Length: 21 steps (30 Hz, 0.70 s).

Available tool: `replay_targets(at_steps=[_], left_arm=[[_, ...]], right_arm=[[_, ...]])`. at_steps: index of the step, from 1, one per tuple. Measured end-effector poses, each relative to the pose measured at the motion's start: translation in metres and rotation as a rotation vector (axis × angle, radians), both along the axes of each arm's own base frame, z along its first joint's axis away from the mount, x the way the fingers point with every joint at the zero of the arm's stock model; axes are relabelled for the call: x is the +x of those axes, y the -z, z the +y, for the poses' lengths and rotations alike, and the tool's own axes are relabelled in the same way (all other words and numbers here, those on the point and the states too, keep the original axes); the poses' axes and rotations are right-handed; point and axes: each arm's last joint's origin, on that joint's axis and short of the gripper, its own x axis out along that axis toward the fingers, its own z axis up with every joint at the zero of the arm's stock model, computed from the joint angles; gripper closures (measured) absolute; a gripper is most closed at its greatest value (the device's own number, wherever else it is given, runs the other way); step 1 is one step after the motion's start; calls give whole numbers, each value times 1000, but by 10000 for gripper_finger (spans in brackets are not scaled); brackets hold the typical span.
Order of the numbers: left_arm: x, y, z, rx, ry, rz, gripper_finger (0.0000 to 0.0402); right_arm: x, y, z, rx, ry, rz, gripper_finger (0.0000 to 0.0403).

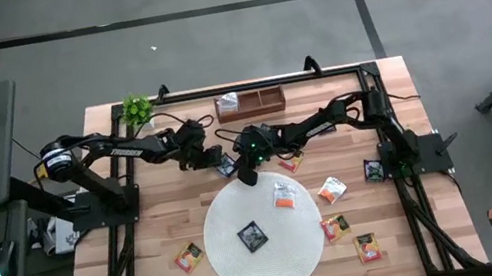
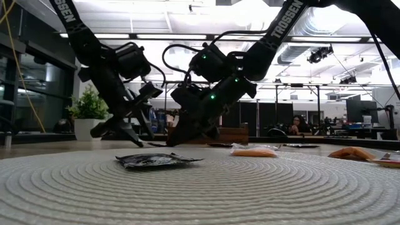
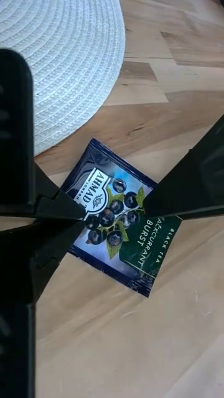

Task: Pick & Place Tea
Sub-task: Put the blue tea bag into the middle section of the wooden organizer

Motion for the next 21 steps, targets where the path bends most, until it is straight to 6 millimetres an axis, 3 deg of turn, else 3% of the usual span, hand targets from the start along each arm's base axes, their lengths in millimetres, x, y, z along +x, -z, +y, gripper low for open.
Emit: replay_targets(at_steps=[7, 16, 21], left_arm=[[-1, 2, 0, 43, 14, 20, 385], [-1, 2, 1, 92, 29, 29, 400], [-1, 1, 1, 110, 50, 27, 401]], right_arm=[[0, 0, 0, 3, 0, -1, 391], [0, -3, 0, 13, -10, -6, 391], [-3, -18, 1, -10, -7, -11, 391]])
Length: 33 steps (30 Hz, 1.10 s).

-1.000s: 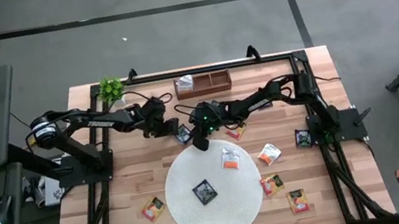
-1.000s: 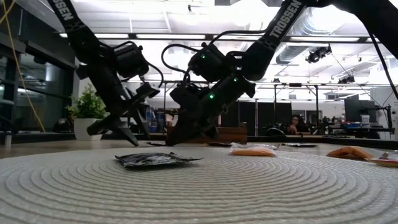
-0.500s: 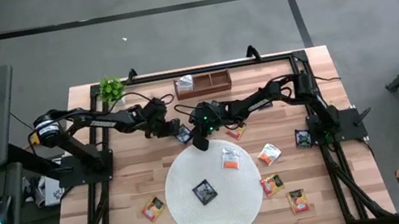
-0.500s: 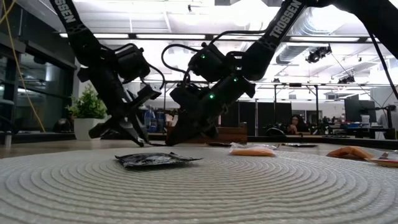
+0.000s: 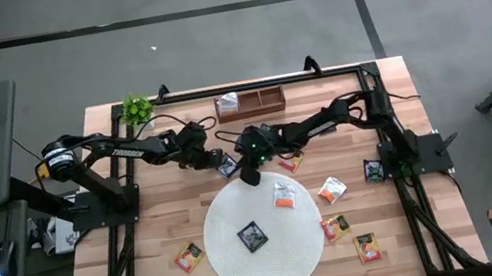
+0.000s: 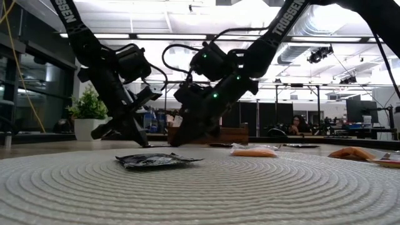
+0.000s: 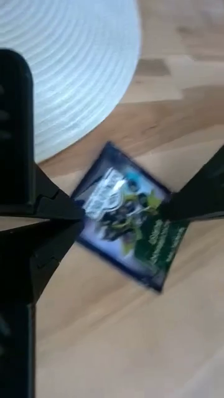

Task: Pick & Place Tea
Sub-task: Put the blue tea bag into the middle section of the wooden organizer

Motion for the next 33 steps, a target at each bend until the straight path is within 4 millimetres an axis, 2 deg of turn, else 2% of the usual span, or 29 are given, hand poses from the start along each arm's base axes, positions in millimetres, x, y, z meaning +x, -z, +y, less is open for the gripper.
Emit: replay_targets(at_steps=[8, 14, 22, 29, 33], left_arm=[[2, -2, 1, 50, 48, -13, 401], [14, -16, 6, 117, 147, -72, 401], [29, -57, 12, 226, 246, -108, 401], [43, -103, 18, 381, 405, -93, 401], [52, -132, 22, 476, 462, -135, 401]], right_arm=[[-10, -42, 3, -23, -15, -18, 391], [-23, -87, 10, -12, -37, -62, 391], [-51, -140, 24, 12, -91, -91, 391], [-77, -170, 34, 15, -109, -76, 391], [-91, -180, 38, -3, -126, -88, 391]])
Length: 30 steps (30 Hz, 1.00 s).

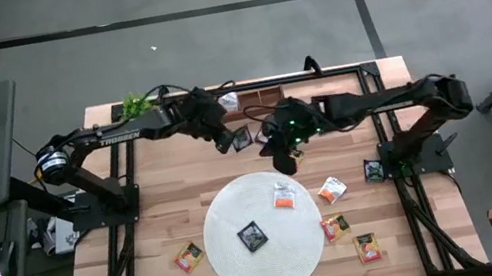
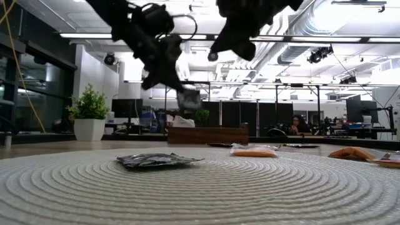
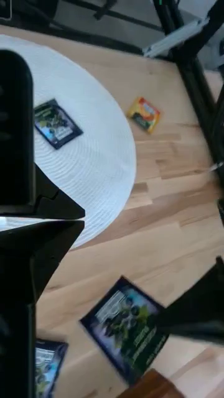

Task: Pick & Place Tea
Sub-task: Put the blue tea bag into the middle section of the wooden organizer

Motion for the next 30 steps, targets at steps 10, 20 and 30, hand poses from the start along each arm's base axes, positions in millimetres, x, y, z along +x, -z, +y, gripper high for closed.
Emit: replay_targets(at_steps=[10, 20, 30], left_arm=[[10, -41, 5, 225, 109, -70, 401], [9, -42, 55, 366, 182, -69, 401], [9, -27, 87, 511, 285, -89, 401]], right_arm=[[-66, 10, 7, 27, 102, -139, 391], [-117, 18, 11, 11, 142, -403, 391], [-129, 21, 13, 14, 131, -431, 391]])
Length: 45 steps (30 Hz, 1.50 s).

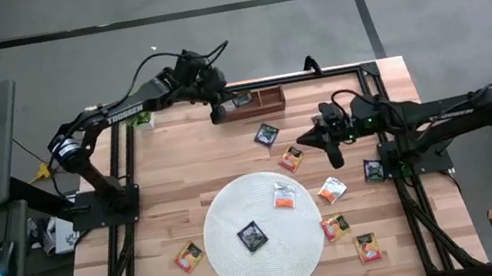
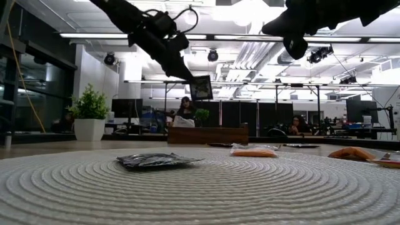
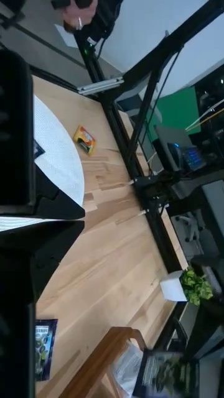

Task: Pick & Place Tea
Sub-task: Put the blue tea bag into the middle section of the wooden organizer

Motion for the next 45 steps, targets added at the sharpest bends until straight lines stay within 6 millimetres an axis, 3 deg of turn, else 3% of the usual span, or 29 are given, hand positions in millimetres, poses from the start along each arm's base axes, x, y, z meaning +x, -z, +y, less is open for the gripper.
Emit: replay_targets(at_steps=[8, 12, 19, 23, 32, 45], left_arm=[[18, 15, 11, -23, 13, 40, 401], [35, 9, 24, -6, 6, 63, 401], [58, 12, 43, 69, 33, 250, 401], [58, 24, 51, 65, 35, 319, 401], [58, 29, 63, 91, 11, 297, 401], [62, 35, 64, 42, 7, 276, 401]], right_arm=[[0, 0, 0, 1, -1, 0, 391], [0, 0, 0, 23, 3, 0, 391], [0, 0, 0, 27, 4, 0, 391], [0, 0, 0, 27, 4, 0, 391], [0, 0, 0, 27, 4, 0, 391], [0, 0, 0, 27, 5, 0, 391]])
